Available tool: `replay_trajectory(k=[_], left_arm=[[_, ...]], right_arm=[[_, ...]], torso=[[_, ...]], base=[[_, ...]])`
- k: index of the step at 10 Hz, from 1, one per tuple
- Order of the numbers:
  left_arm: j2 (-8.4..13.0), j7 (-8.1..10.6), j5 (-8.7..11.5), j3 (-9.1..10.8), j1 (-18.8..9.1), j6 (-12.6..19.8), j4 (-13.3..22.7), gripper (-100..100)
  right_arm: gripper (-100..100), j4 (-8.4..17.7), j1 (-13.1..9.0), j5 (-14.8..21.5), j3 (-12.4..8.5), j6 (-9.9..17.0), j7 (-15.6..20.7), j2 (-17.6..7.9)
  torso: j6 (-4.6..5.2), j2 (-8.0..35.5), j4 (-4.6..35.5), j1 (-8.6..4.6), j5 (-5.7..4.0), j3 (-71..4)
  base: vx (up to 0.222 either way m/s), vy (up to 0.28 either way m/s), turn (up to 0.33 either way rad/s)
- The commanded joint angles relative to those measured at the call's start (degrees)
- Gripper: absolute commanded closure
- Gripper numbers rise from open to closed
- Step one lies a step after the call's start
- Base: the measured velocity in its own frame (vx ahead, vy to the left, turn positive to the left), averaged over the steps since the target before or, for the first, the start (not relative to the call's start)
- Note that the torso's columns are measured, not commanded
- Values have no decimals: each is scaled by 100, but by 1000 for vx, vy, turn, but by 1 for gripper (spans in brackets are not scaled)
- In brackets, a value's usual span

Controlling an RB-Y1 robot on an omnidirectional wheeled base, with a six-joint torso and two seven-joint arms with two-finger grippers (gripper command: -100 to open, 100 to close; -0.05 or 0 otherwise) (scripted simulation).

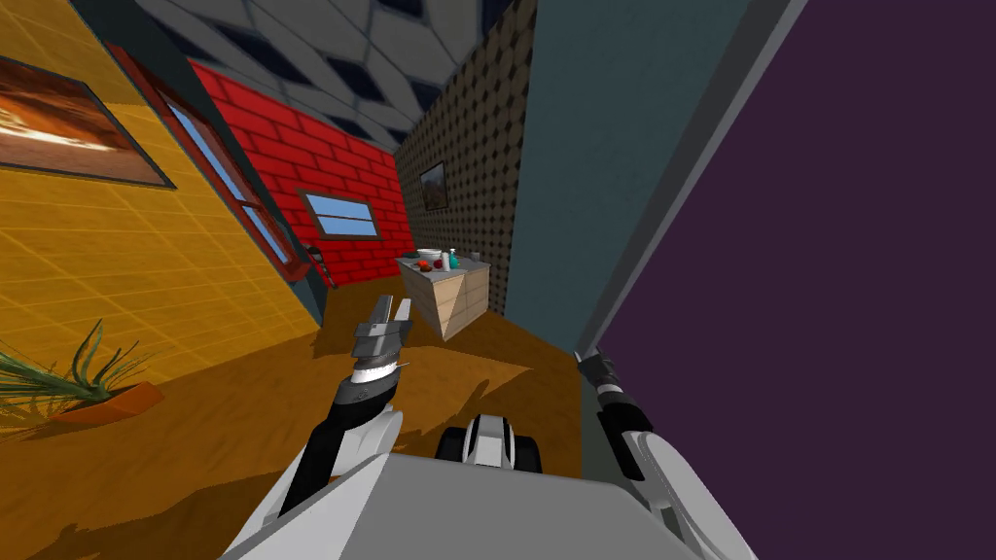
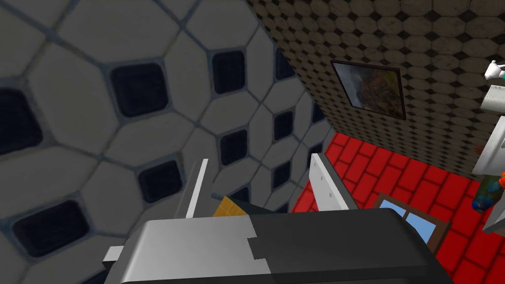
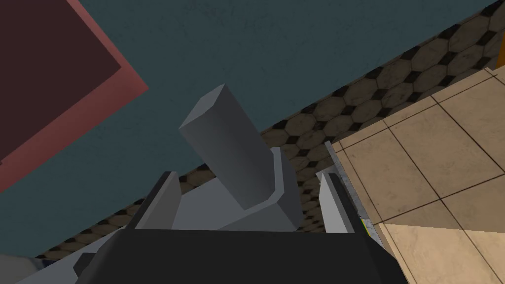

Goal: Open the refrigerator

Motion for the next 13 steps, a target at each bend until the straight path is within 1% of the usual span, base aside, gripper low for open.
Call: replay_trajectory(k=[1,3,4,5,7,8,9,10,12,13], left_arm=[[0,0,0,0,0,0,0,0],[0,0,0,0,0,0,0,0],[0,0,0,0,0,0,0,0],[0,0,0,0,1,0,0,0],[0,0,0,0,0,0,0,0],[0,0,0,0,0,0,0,0],[0,0,0,0,1,0,0,0],[0,0,0,0,0,0,0,0],[0,0,0,0,-1,0,0,0],[0,0,0,0,0,0,0,0]], right_arm=[[100,-106,3,58,179,-278,89,20],[100,-182,-4,90,360,-457,122,5],[100,-182,-4,90,360,-457,122,5],[100,-220,-7,106,450,-546,138,-3],[100,-297,-14,137,631,-725,171,-18],[100,-200,-35,105,508,-689,197,67],[100,-268,-19,132,708,-924,248,66],[100,-308,-10,148,794,-1013,263,56],[100,-387,8,178,965,-1190,294,37],[100,-387,8,178,965,-1190,294,37]], torso=[[1,-2,0,-8,-1,-3],[-16,9,3,8,1,4],[-16,2,4,5,3,0],[2,-2,5,0,7,-5],[-18,7,9,6,5,2],[-29,10,5,10,-2,8],[1,-6,5,0,5,-6],[-22,-2,1,-4,-4,-2],[-18,14,5,1,-6,11],[-8,14,7,8,2,7]], base=[[-97,23,101],[-116,12,106],[-75,10,83],[-64,13,59],[-107,16,100],[-64,16,53],[-87,-6,115],[-134,-34,164],[-152,14,117],[-86,10,67]])
